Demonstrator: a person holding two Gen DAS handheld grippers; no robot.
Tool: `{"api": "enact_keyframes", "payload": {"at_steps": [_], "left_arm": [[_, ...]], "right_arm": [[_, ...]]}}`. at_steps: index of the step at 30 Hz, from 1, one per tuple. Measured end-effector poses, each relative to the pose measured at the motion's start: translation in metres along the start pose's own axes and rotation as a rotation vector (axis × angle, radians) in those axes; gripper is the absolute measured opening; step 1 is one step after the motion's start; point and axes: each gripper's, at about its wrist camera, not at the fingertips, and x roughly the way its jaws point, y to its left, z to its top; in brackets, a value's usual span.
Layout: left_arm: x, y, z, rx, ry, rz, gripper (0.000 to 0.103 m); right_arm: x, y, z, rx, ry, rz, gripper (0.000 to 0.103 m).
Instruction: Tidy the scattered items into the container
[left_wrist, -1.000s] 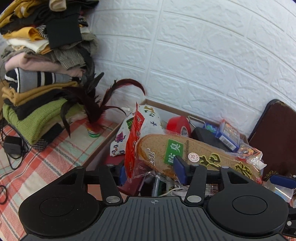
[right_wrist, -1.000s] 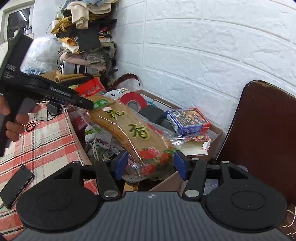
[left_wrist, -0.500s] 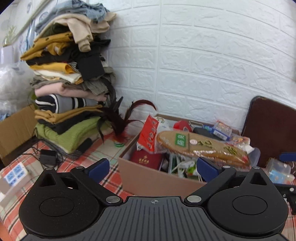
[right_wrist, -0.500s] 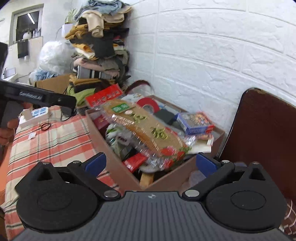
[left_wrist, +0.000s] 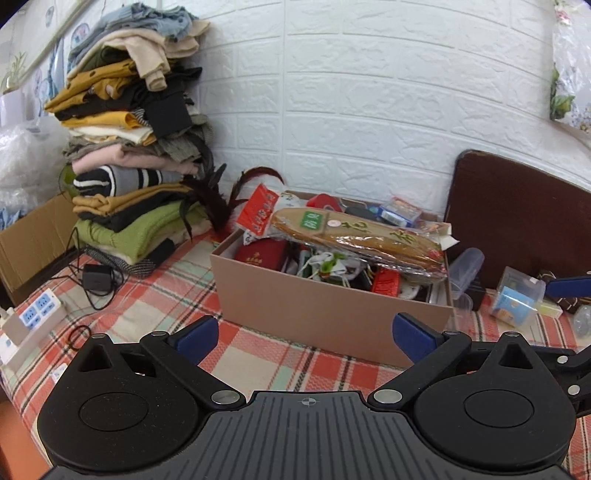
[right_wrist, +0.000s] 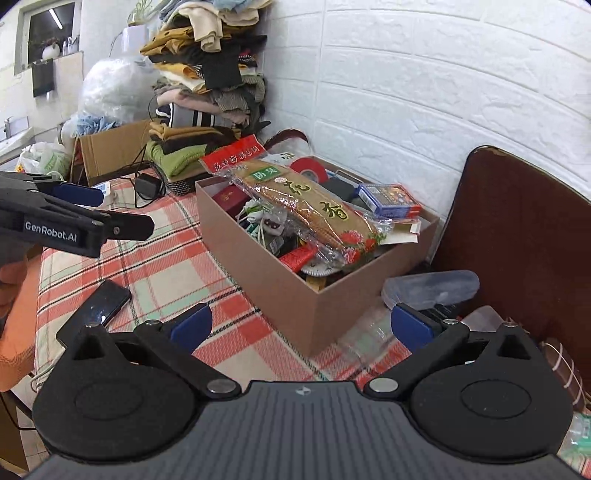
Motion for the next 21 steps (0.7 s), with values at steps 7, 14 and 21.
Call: {"api": "enact_keyframes", "payload": {"at_steps": [7, 14, 21], "left_arm": [[-0.003, -0.015, -0.001, 0.031, -0.001, -0.013, 0.103], [-0.001, -0.023, -0.001, 0.046, 0.009, -0.026, 0.103], [0.004, -0.022, -0.002, 0.039, 0.024, -0.027, 0.103]], "right_arm": [[-0.011, 0.000, -0.006, 0.008, 0.003, -0.024, 0.102], [-0.014, -0.001, -0.007, 0.006, 0.004, -0.035, 0.102], [-0.012, 0.001, -0.007, -0.001, 0.005, -0.027, 0.102]]}}
